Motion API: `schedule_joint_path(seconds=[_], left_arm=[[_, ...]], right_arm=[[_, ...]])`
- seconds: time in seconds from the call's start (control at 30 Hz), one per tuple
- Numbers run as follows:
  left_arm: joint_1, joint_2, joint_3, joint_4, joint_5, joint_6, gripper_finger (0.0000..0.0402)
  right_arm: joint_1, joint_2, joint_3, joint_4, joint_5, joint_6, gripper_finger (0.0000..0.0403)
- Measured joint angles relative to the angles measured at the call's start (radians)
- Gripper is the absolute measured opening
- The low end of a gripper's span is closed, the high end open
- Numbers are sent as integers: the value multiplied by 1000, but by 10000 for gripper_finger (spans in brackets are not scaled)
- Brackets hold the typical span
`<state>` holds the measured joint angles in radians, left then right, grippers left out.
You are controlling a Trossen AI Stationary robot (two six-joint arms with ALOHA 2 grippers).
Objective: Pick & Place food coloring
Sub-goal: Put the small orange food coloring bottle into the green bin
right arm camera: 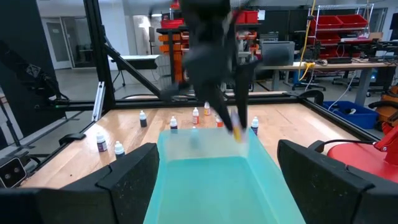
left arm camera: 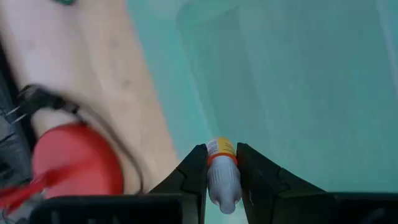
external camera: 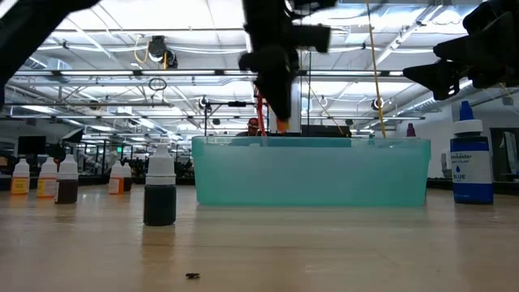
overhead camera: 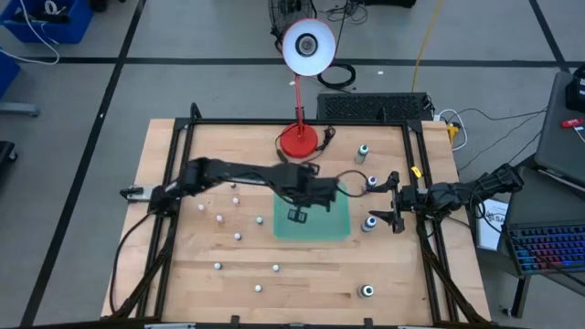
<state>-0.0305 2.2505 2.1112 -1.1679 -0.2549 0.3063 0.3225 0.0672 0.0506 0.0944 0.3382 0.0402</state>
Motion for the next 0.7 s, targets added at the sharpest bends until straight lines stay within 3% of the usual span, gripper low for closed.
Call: schedule_joint_path(seconds=[0.17,0.7], left_arm=[[3,82,24,-4,97,6,68],[18,171,17,23,202,-19,68]], right_arm=[[0,0,0,0,0,0,313],[0,0,0,0,1,0,313]])
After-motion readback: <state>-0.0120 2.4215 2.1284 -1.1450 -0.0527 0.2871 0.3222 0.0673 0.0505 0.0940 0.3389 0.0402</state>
